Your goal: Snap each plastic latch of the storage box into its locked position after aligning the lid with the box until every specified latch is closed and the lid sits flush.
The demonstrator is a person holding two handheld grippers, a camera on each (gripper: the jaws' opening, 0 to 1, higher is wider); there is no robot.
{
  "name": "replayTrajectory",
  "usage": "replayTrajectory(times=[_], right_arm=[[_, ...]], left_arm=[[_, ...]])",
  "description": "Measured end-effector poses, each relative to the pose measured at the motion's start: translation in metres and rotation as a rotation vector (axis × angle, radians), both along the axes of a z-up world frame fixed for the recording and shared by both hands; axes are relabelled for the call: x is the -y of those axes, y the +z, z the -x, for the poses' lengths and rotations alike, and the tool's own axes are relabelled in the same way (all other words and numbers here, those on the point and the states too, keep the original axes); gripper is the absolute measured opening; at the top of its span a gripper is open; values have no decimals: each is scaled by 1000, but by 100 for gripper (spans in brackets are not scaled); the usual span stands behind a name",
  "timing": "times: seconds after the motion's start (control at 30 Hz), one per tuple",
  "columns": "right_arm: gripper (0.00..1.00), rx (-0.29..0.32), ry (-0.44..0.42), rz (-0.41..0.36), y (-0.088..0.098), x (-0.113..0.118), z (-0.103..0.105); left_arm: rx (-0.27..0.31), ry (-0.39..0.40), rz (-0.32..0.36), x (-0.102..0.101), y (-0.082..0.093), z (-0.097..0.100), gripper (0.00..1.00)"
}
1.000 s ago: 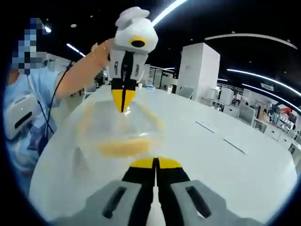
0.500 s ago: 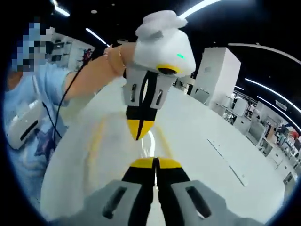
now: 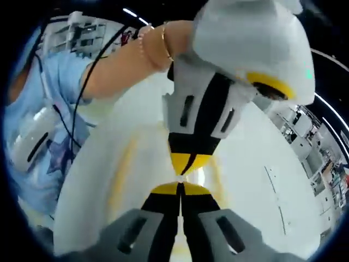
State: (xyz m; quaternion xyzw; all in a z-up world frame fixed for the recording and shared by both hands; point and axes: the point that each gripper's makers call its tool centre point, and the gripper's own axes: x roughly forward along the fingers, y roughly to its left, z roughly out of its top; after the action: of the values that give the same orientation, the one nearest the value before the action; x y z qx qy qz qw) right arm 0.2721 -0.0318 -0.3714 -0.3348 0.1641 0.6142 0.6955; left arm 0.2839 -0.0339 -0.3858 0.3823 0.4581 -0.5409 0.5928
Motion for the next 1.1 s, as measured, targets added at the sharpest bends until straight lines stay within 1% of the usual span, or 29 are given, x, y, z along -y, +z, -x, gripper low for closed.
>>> replayTrajectory(times=[0.13, 0.2, 0.27, 0.33, 0.37, 0.43, 0.53, 0.63, 0.73, 0.83, 0.9, 0.97, 1.1], right_arm=[[0, 6, 16, 34, -5, -5, 4], [0, 10, 7, 76, -12, -4, 4], [0, 29, 2, 81, -12, -9, 4], [0, 70, 11, 114, -11, -7, 4], [0, 70, 3, 121, -12, -9, 5], [0, 69, -14, 142, -12, -10, 4], [0, 79, -26, 169, -12, -10, 4], [0, 116, -24, 201, -13, -11, 5], [0, 147, -37, 232, -12, -11, 5], [0, 179, -32, 274, -13, -11, 6], [0, 210, -21, 310, -13, -12, 6], [0, 226, -19, 333, -13, -13, 7], [0, 243, -22, 354, -13, -13, 7]], left_arm=[[-7, 8, 20, 1, 0, 0, 0], [-10, 10, 27, 1, 0, 0, 0], [-9, 11, 37, 1, 0, 0, 0], [-8, 10, 50, 1, 0, 1, 0], [-8, 10, 54, 1, 0, 1, 0], [-4, -3, 71, 1, 0, 1, 0], [22, -53, 111, 1, 1, 3, 0], [36, -84, 152, 0, 2, 4, 0], [35, -91, 193, -2, 3, 4, 0], [28, -103, 223, -5, 3, 6, 0], [14, -113, 238, -11, 4, 9, 0], [8, -114, 252, -16, 4, 10, 0], [11, -104, 277, -26, 4, 12, 0]])
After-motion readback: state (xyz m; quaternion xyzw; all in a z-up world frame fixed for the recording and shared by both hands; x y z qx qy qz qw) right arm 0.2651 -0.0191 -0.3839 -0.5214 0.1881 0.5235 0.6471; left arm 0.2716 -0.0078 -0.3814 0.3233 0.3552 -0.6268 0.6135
